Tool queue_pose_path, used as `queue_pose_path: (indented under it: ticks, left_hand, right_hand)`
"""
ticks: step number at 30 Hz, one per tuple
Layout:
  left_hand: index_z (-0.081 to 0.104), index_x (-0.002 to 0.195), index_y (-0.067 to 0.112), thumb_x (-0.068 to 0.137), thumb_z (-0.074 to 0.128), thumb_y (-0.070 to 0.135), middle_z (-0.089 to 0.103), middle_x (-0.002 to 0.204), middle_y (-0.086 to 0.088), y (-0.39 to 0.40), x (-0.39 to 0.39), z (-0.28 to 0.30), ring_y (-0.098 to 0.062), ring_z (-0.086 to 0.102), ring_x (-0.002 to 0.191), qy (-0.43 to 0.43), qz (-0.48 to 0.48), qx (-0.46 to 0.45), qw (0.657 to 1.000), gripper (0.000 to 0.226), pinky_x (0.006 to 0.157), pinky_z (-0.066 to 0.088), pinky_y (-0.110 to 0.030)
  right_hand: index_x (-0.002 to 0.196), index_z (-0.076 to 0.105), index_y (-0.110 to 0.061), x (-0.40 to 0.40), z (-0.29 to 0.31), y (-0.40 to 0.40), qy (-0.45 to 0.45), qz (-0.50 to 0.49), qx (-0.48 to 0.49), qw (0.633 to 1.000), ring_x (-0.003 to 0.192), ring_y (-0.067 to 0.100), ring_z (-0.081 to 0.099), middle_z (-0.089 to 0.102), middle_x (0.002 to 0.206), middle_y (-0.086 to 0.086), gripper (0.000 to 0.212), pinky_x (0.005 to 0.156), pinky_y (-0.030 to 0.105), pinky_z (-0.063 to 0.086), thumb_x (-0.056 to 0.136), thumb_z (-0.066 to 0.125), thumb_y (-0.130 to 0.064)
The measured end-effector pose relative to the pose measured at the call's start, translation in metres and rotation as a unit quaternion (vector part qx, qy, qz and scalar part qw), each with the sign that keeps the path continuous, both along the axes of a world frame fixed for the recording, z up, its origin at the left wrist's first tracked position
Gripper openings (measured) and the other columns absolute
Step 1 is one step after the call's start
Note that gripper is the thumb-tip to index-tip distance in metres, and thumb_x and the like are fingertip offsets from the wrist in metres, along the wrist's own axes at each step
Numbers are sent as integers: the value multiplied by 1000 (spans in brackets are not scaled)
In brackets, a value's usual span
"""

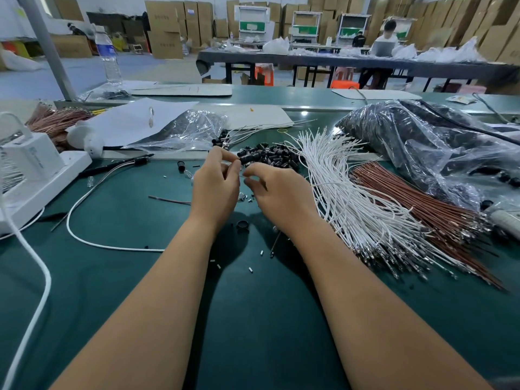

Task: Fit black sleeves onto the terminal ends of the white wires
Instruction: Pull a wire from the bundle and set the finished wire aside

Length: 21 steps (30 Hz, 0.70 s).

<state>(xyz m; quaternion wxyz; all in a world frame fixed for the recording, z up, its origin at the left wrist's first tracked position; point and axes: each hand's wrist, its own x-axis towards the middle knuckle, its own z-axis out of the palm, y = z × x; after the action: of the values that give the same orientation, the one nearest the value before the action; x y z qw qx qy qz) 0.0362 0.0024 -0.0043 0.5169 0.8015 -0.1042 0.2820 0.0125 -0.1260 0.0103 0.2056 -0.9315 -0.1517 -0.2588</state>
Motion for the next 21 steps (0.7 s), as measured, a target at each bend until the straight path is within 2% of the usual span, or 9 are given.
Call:
queue_pose_path:
  ticks: [3, 5, 7, 9, 13, 15, 18, 21]
  left_hand:
    - [52, 92, 16, 95, 52, 18, 62, 63, 0, -1, 0, 0, -5, 51, 52, 11, -15, 4, 1000, 4, 49, 35, -11]
    - [52, 93, 11, 95, 52, 15, 61, 64, 0, -2, -1, 0, -4, 52, 53, 15, -28, 9, 999, 4, 50, 35, -9]
    - [52, 92, 9, 95, 52, 13, 61, 65, 1, -3, -1, -1, -7, 54, 57, 18, -31, 14, 999, 4, 51, 37, -9]
    - [54, 92, 10, 94, 54, 13, 61, 66, 2, -3, -1, -1, -4, 54, 57, 21, -27, 24, 999, 4, 52, 37, -8]
    - [54, 90, 11, 94, 55, 12, 60, 65, 0, -2, 0, 1, -1, 51, 51, 24, -20, 18, 999, 4, 51, 37, -8]
    - [54, 89, 13, 94, 56, 12, 60, 67, 0, 1, 1, 3, -6, 53, 57, 27, -7, -1, 1000, 5, 52, 38, -10]
    - [58, 91, 13, 94, 58, 14, 60, 75, -2, 8, 5, 4, -14, 54, 68, 46, -4, -25, 999, 3, 62, 43, -18]
    - [62, 91, 12, 93, 59, 12, 57, 72, 5, 11, 7, 3, -3, 49, 64, 59, -29, -21, 998, 3, 58, 40, -9]
  right_hand:
    - [97, 67, -22, 0, -1, 2, -40, -27, -2, 999, 67, 27, 62, 69, 74, 0, 17, 53, 29, 35, 96, 51, -28]
    - [90, 66, -19, 1, -1, -1, -47, -65, 14, 997, 61, 25, 58, 66, 69, -1, 15, 51, 28, 26, 93, 52, -25]
    - [86, 64, -17, 2, -1, -5, -44, -90, 38, 994, 61, 23, 57, 65, 68, -1, 14, 54, 27, 27, 91, 53, -23]
    - [83, 65, -17, 3, -1, -7, -35, -80, 60, 994, 63, 21, 57, 65, 71, -2, 12, 57, 26, 28, 90, 55, -20]
    - [88, 68, -15, 4, -2, -7, -25, -48, 97, 994, 69, 17, 56, 67, 79, -3, 10, 62, 25, 34, 89, 58, -15]
    - [94, 70, -17, 6, -1, -9, -19, -44, 143, 989, 64, 10, 52, 63, 75, -8, 13, 58, 23, 34, 89, 58, -13]
    - [93, 72, -21, 8, 1, -14, 9, -30, 235, 971, 56, -2, 48, 52, 63, -18, 15, 54, 14, 34, 89, 60, -13]
    - [85, 72, -23, 8, 3, -17, 27, -9, 302, 953, 56, 1, 51, 58, 64, -16, 11, 57, 18, 42, 88, 64, -16]
